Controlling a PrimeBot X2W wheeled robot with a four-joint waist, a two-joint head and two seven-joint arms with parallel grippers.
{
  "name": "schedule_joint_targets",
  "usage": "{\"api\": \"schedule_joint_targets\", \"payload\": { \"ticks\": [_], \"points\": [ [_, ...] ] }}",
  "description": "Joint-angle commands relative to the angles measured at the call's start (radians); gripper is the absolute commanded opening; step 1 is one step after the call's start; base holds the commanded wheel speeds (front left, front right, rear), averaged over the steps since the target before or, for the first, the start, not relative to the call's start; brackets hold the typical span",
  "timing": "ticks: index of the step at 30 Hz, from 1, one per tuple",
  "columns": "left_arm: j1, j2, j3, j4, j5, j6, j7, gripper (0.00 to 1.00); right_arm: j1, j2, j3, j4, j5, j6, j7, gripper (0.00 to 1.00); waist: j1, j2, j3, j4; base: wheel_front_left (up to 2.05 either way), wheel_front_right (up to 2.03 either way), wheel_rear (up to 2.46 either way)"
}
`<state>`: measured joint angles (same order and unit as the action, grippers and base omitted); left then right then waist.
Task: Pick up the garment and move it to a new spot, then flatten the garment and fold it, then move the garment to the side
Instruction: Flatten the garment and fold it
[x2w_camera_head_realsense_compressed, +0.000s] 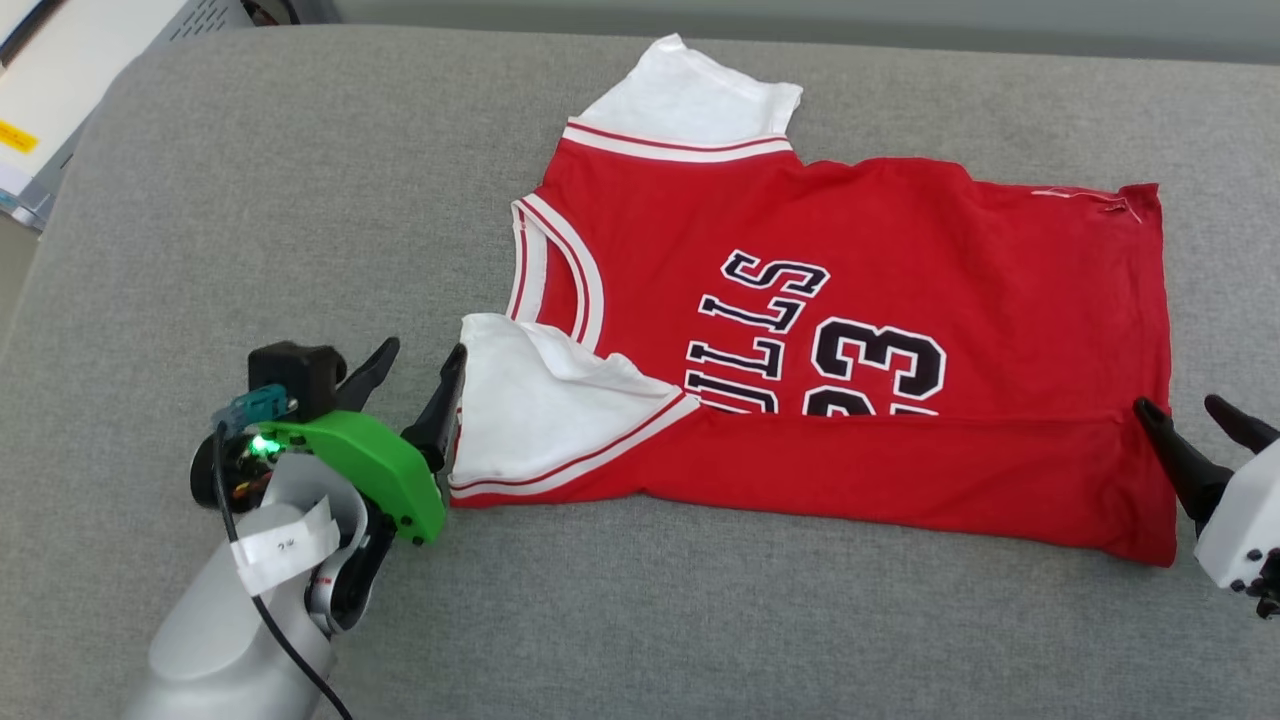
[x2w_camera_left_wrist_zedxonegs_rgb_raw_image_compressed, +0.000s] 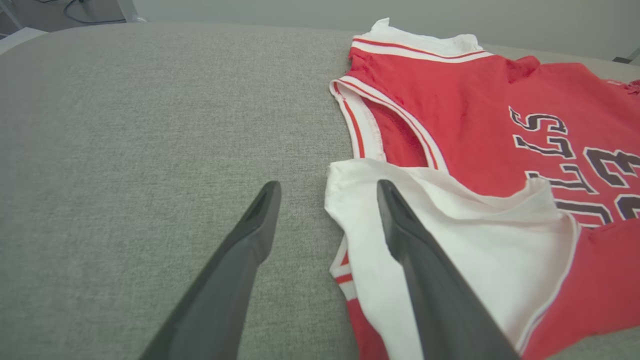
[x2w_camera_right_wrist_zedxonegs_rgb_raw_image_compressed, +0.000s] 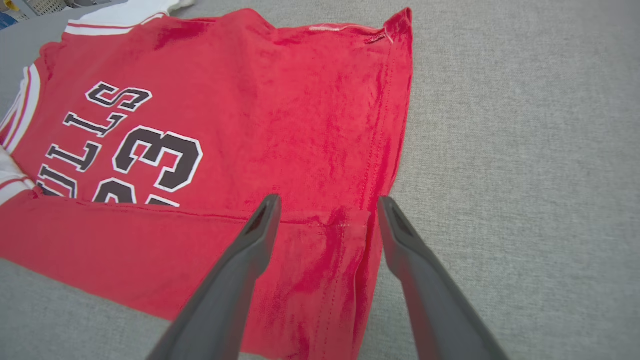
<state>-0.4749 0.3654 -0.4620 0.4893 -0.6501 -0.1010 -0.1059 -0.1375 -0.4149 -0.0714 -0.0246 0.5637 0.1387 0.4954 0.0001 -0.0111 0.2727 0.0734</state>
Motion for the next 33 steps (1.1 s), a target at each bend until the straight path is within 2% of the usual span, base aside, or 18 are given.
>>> {"api": "schedule_joint_targets", "payload": {
  "ticks": [1,5,11,18,24,33],
  "points": [
    [0.039,-0.005,0.013,0.001,-0.027,0.006,-0.007,1.0,0.028,0.006,-0.005,-0.009,-0.025,-0.008,-0.009,1.0,-0.0001,0.0111,-0.042,-0.001,0.0,0.0,0.0],
    [0.122,0.007,0.026,-0.041,-0.055,0.019,-0.011,1.0,0.081,0.06,-0.058,-0.027,-0.082,-0.008,0.01,1.0,-0.0001,0.0111,-0.074,0.001,0.0,0.0,0.0],
    [0.242,0.032,0.014,-0.158,-0.067,0.073,0.045,1.0,0.158,0.16,-0.122,-0.093,-0.137,-0.008,0.095,1.0,-0.0001,0.0111,-0.095,0.003,0.0,0.0,0.0],
    [0.311,0.039,-0.005,-0.251,-0.077,0.136,0.123,1.0,0.194,0.246,-0.166,-0.151,-0.189,-0.008,0.134,1.0,-0.0001,0.0111,-0.075,-0.003,0.0,0.0,0.0],
    [0.292,0.034,-0.006,-0.256,-0.07,0.163,0.138,1.0,0.186,0.284,-0.172,-0.166,-0.201,-0.008,0.129,1.0,-0.0001,0.0111,-0.034,-0.018,0.0,0.0,0.0],
    [0.241,0.036,-0.011,-0.202,-0.051,0.169,0.134,1.0,0.164,0.284,-0.163,-0.162,-0.207,-0.008,0.118,1.0,-0.0001,0.0111,0.008,-0.041,0.0,0.0,0.0]
  ]
}}
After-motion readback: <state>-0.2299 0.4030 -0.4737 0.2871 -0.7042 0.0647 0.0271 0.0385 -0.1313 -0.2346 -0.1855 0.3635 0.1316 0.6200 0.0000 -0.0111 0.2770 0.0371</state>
